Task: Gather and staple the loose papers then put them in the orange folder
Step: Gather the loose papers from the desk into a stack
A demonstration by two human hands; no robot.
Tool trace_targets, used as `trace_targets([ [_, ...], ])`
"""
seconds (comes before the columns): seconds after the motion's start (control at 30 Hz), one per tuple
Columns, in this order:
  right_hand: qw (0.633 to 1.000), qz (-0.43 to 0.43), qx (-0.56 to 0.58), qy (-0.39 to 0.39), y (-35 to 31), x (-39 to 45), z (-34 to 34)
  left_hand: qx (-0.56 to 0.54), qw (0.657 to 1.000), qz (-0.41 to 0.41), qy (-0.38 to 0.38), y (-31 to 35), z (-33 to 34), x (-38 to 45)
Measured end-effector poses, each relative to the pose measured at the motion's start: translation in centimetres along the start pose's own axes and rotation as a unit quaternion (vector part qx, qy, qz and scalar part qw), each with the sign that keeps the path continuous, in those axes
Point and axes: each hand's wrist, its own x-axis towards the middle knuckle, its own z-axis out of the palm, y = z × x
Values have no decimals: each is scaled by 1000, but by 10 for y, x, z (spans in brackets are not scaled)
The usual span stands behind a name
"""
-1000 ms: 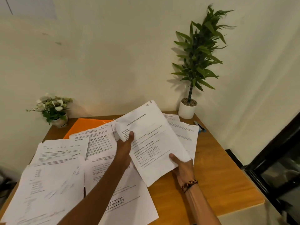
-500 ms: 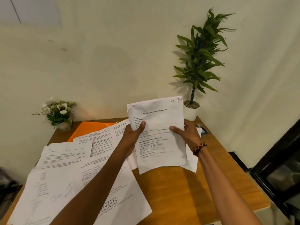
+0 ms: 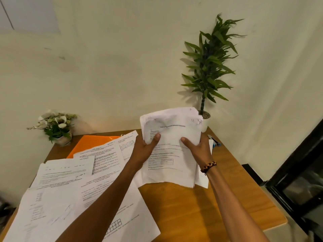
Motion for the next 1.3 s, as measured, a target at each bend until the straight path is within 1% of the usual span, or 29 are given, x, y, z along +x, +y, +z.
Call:
trace_targets([
  [0.13,999,37,32,14,13,-11,8,-2,1000,-12,1,-15,5,-4],
  [0.23,999,26,29,27,9,-14,10,-20,1000,-19,9,-14,5,-3],
  [0.3,999,18,34,33,3,-13,9,-18,1000,-16,-1,-8,4,-2],
  [0.43,998,19,47,31,3,-13,6,-11,999,-26,-33,-5,-2,1],
  [0.57,999,14,29,32,8,-18,-4,0,999,-16,-31,-9,-14,7],
  [0.7,999,11,33,2,-3,-16,-10,29,998,0,-53,2,-15,12],
  [0.77,999,3,42,-10,-8,-13,-11,28,999,-1,-44,10,-14,11],
  [0.87,998,14,59,-29,-10,-10,-14,11,999,8,-30,22,-11,10],
  [1.03,998,9,17,-54,-10,-5,-14,28,999,22,-21,27,-8,18],
  [1.17,999,1,-13,-40,-4,0,-10,8,999,31,28,27,0,15],
  [1.3,1000,-2,-2,-23,-4,0,-3,-14,996,51,79,35,10,9],
])
